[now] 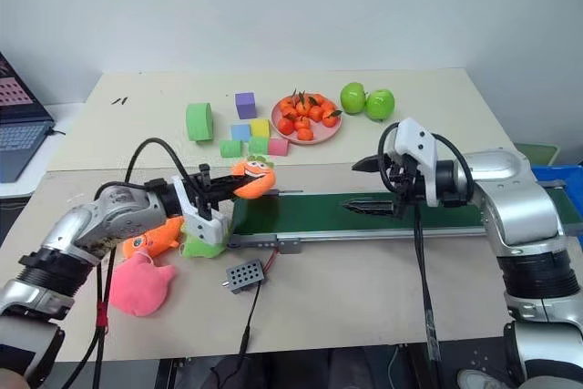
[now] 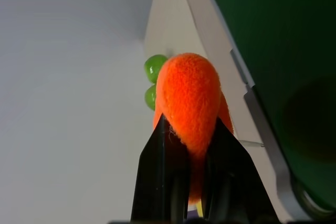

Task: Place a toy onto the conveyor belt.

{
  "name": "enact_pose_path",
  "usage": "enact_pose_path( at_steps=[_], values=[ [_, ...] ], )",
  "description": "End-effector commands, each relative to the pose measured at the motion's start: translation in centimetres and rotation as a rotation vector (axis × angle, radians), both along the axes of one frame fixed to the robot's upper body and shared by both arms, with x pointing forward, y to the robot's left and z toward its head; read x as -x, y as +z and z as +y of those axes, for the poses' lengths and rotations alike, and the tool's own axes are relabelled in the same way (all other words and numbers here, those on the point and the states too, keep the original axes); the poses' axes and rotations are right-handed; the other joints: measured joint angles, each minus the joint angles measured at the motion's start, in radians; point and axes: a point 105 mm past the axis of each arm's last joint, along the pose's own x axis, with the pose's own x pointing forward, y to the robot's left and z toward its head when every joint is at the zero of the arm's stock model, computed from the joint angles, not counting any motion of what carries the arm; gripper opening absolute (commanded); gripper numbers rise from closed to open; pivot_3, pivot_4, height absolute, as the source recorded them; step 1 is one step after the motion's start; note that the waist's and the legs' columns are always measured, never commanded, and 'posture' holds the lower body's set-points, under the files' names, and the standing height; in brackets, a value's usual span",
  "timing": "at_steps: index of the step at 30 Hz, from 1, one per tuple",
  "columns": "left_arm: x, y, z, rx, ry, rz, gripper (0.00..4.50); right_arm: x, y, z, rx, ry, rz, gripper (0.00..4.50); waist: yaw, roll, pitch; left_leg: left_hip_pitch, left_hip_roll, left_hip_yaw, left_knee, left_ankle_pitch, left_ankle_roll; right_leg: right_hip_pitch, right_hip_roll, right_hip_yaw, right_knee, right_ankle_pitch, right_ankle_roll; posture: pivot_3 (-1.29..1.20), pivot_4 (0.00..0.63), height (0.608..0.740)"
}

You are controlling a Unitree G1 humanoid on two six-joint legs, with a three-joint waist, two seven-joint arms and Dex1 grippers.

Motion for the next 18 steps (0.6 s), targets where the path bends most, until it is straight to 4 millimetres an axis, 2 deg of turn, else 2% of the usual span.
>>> enact_pose_path(
  at_steps=[1,10,15,16,17,18],
  values=[
    [0.2,-0.3,-0.4,-0.02,-0.04,0.005,0.02,0.4,1.6,-0.4,-0.012,-0.015,-0.057,4.5,-0.002,0.0,0.0,0.0,0.0,0.0,0.0,0.0,0.0,0.0,0.0,0.0,0.0,0.0,0.0,0.0,0.15,0.739],
    [0.6,-2.6,-0.1,-0.061,-0.063,0.075,0.02,0.9,1.3,-0.2,-0.016,-0.012,-0.038,4.5,-0.001,0.0,0.0,0.0,0.0,0.0,0.0,0.0,0.0,0.0,0.0,0.0,0.0,0.0,0.0,0.0,0.15,0.739],
    [0.3,-2.4,-0.1,-0.049,-0.069,0.095,0.02,1.0,1.3,0.0,-0.018,-0.007,-0.036,4.5,-0.002,0.0,0.0,0.001,0.0,0.0,0.001,0.0,0.0,0.0,0.0,0.0,0.001,0.0,0.0,0.0,0.15,0.739],
    [0.4,-2.4,-0.1,-0.048,-0.078,0.098,0.82,0.9,1.3,0.0,-0.018,-0.009,-0.037,4.5,-0.002,0.0,0.0,0.001,0.0,0.0,0.001,0.0,0.0,0.0,0.0,0.0,0.001,0.0,0.0,0.0,0.15,0.739],
    [0.4,-2.3,-0.1,-0.05,-0.083,0.101,1.02,0.9,1.3,0.0,-0.017,-0.01,-0.038,4.5,-0.002,0.0,0.0,0.001,0.0,0.0,0.001,0.0,0.0,0.0,0.0,0.0,0.001,0.0,0.0,0.0,0.15,0.739],
    [0.4,-2.3,-0.1,-0.051,-0.085,0.104,1.45,0.8,1.3,0.0,-0.017,-0.01,-0.038,4.5,-0.002,0.0,0.0,0.001,0.0,0.0,0.001,0.0,0.0,0.0,0.0,0.0,0.001,0.0,0.0,0.0,0.15,0.739]
  ],
)
